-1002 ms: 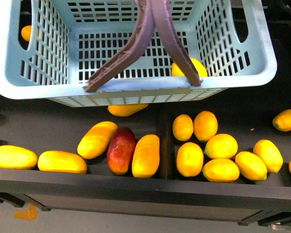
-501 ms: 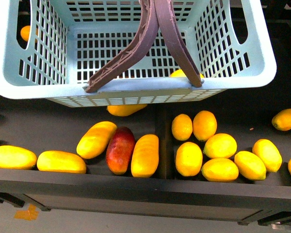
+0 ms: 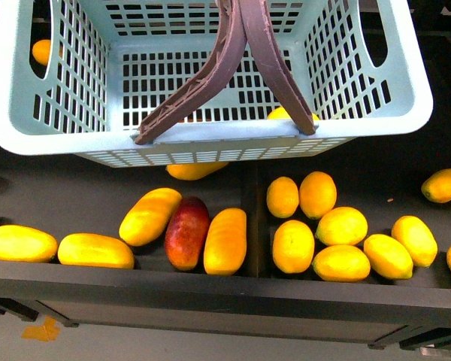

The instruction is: Pick lemon and mango into basket

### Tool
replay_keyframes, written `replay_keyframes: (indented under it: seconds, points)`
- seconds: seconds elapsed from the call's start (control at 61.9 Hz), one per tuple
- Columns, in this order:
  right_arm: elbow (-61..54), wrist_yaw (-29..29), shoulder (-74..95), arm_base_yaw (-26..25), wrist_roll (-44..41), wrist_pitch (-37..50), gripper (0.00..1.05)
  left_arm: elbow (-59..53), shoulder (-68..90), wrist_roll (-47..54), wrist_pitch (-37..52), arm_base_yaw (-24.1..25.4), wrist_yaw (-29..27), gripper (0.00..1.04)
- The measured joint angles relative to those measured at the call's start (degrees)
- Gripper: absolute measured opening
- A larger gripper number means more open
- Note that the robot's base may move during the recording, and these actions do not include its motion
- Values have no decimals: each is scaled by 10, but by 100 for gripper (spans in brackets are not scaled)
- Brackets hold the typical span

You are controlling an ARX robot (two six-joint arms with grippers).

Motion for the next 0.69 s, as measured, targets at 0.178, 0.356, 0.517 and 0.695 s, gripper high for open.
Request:
replay_keyframes:
  seconds: [0.178,0.356,0.517,0.695]
  points:
    - [-42,-2,-76,-10,0,-37,2,0,0,0,0,0,0,14]
    - [-51,-2,-99,-10,-1,-45,27,0,0,0,0,0,-2,14]
    - [-51,-2,-99,-10,-1,-46,53,0,0,0,0,0,-1,14]
    - [-51,-2,-99,-10,-1,-46,88,0,1,0,0,0,-1,14]
